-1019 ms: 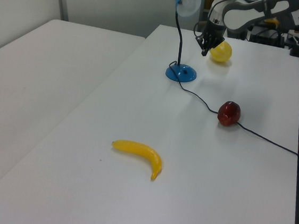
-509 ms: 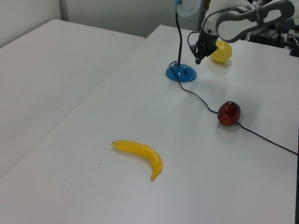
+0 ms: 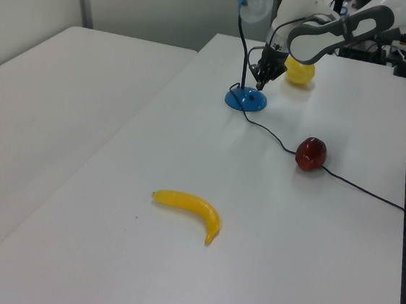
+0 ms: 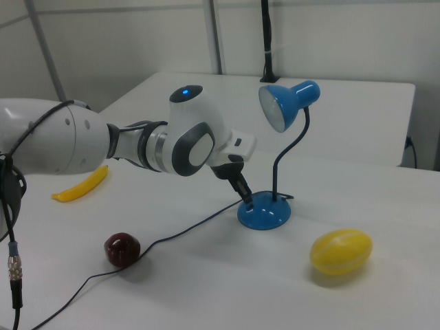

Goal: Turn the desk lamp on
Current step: 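Lower the gripper onto the switch on the blue lamp base and press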

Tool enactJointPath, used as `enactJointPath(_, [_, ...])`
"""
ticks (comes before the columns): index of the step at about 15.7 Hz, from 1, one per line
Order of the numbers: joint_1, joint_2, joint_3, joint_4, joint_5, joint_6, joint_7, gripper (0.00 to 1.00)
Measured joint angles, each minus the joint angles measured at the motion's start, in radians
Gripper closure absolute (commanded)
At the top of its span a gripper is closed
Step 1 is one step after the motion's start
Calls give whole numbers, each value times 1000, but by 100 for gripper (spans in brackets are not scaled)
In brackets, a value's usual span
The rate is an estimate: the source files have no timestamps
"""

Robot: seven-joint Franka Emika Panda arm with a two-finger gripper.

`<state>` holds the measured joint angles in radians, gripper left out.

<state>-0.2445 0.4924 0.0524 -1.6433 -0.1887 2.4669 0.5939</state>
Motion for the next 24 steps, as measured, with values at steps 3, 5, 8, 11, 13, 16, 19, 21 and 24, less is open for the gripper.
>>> enactJointPath(3, [0, 6, 0, 19, 0, 0, 0, 100])
enactJointPath(5, [0, 17, 0, 31, 0, 0, 0, 100])
enactJointPath(8, [1, 39, 0, 42, 0, 0, 0, 100])
enactJointPath(11, [4, 64, 0, 64, -1, 0, 0, 100])
enactJointPath(13, [7, 79, 0, 80, -1, 0, 1, 100])
enactJointPath(16, [10, 92, 0, 95, -1, 0, 3, 100])
enactJointPath(19, [11, 100, 0, 98, -8, 1, 4, 100])
enactJointPath(21, [12, 100, 0, 98, -12, 1, 5, 100])
enactJointPath(24, [12, 100, 0, 98, -12, 1, 5, 100])
